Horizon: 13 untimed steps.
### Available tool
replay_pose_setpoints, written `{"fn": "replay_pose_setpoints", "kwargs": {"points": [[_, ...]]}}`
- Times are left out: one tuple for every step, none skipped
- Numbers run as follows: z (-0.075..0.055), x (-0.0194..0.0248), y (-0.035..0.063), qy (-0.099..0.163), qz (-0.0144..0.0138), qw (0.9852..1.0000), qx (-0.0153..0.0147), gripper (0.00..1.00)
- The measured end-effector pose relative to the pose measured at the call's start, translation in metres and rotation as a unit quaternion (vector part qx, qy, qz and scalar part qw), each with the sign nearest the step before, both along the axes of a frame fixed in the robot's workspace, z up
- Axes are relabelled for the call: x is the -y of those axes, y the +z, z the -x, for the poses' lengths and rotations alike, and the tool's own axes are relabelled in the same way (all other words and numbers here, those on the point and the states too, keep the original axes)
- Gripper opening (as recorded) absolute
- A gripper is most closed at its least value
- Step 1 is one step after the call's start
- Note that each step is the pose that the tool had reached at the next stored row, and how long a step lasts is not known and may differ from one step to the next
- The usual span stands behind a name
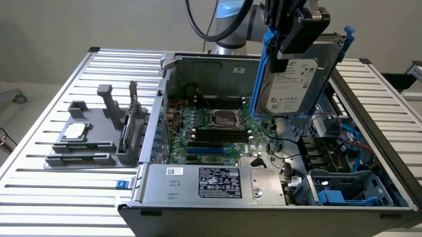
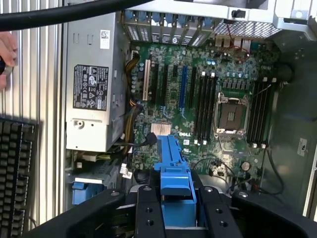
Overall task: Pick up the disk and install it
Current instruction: 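Pick up the disk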
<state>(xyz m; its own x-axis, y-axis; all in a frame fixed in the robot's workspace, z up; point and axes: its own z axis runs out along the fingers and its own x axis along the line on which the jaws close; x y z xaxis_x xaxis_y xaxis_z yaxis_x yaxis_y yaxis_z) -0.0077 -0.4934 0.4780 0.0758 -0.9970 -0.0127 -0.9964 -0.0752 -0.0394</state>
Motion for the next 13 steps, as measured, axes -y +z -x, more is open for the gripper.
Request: {"fn": "replay_pose_setpoints", "kwargs": {"points": [[-0.002, 0.0018, -0.0004, 0.000, -0.0002, 1.0000, 0.0002, 0.33], [-0.005, 0.0036, -0.0007, 0.000, -0.0003, 1.0000, 0.0005, 0.33], [-0.007, 0.0053, -0.0011, 0.000, -0.0005, 1.0000, 0.0007, 0.33], [-0.009, 0.0071, -0.0015, 0.000, -0.0006, 1.0000, 0.0010, 0.33], [-0.012, 0.0090, -0.0018, 0.000, -0.0008, 1.0000, 0.0012, 0.33], [-0.014, 0.0107, -0.0022, 0.000, -0.0009, 1.0000, 0.0014, 0.33], [-0.017, 0.0125, -0.0026, 0.000, -0.0011, 1.0000, 0.0016, 0.33], [-0.019, 0.0142, -0.0029, 0.000, -0.0012, 1.0000, 0.0018, 0.33], [-0.021, 0.0160, -0.0032, 0.000, -0.0014, 1.0000, 0.0021, 0.33], [-0.024, 0.0179, -0.0036, 0.000, -0.0016, 1.0000, 0.0022, 0.33], [-0.026, 0.0198, -0.0039, 0.000, -0.0017, 1.0000, 0.0023, 0.33], [-0.027, 0.0217, -0.0042, 0.000, -0.0020, 1.0000, 0.0024, 0.33], [-0.028, 0.0236, -0.0044, 0.000, -0.0023, 1.0000, 0.0024, 0.33]]}}
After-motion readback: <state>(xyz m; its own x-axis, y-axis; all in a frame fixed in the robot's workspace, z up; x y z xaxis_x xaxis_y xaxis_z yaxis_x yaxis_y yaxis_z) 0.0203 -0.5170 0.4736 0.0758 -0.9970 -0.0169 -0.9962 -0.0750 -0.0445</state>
